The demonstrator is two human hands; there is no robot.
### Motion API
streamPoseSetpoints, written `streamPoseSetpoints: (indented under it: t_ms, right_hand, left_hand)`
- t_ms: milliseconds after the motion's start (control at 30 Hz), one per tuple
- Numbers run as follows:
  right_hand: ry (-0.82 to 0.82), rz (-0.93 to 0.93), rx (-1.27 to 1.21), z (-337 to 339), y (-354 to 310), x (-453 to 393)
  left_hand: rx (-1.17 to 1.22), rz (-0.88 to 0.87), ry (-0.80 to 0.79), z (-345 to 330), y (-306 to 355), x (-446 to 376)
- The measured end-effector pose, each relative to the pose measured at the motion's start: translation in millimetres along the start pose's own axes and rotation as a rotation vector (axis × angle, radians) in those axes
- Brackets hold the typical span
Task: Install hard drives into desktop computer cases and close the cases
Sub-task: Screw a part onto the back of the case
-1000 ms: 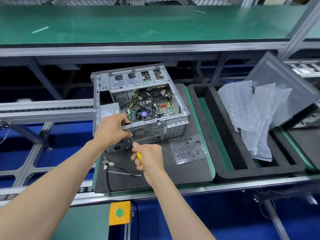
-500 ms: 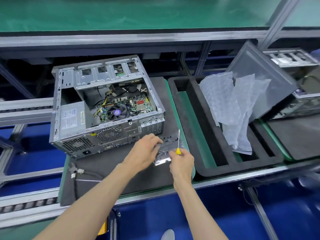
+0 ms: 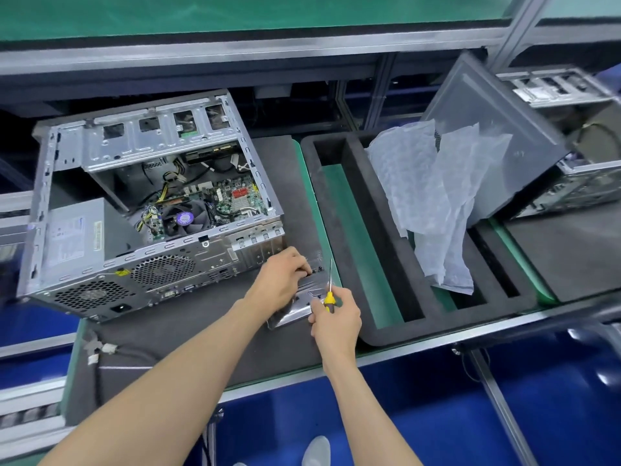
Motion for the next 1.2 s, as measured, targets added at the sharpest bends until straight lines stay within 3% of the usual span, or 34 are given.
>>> streamPoseSetpoints:
  t_ms: [133,233,300,433,600,767,1200]
  right_hand:
    - [-0.024,0.017,0.01,2,0,0]
    - [-0.044,0.019,-0.008,3,-1,-2]
    - [-0.05,0.018,-0.008,4,-2,-2]
    - [-0.065,0.025,-0.011,5,-2,-4]
    - [-0.054,0.036,-0.004,4,-1,-5]
    - [-0.049,0.032,-0.005,4,-1,-5]
    - [-0.062,0.005,-0.058,2,0,-5]
  left_hand:
    - [0.042,-0.008,-0.014,3,-7,9]
    - [0.021,-0.083,-0.145,-3,0,4]
    - [0.021,-0.078,-0.15,-1,0,4]
    - [-0.001,-0.053,-0.051,14,-9,25]
    - [0.021,0.016,0.208,34,-16,62]
    - [-0.138,0.188,0.281,21,-19,81]
    - [0.033,0.276,0.053,15,-16,61]
Point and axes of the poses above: each hand's wrist, its own x-axis away from the middle knuckle, its own z-axis out of the back of the hand, y = z × x, the point moved 3 cm from there along -x, towards the middle knuckle, and after that the axes turned 15 degrees about -z, right-handed, at the moved point
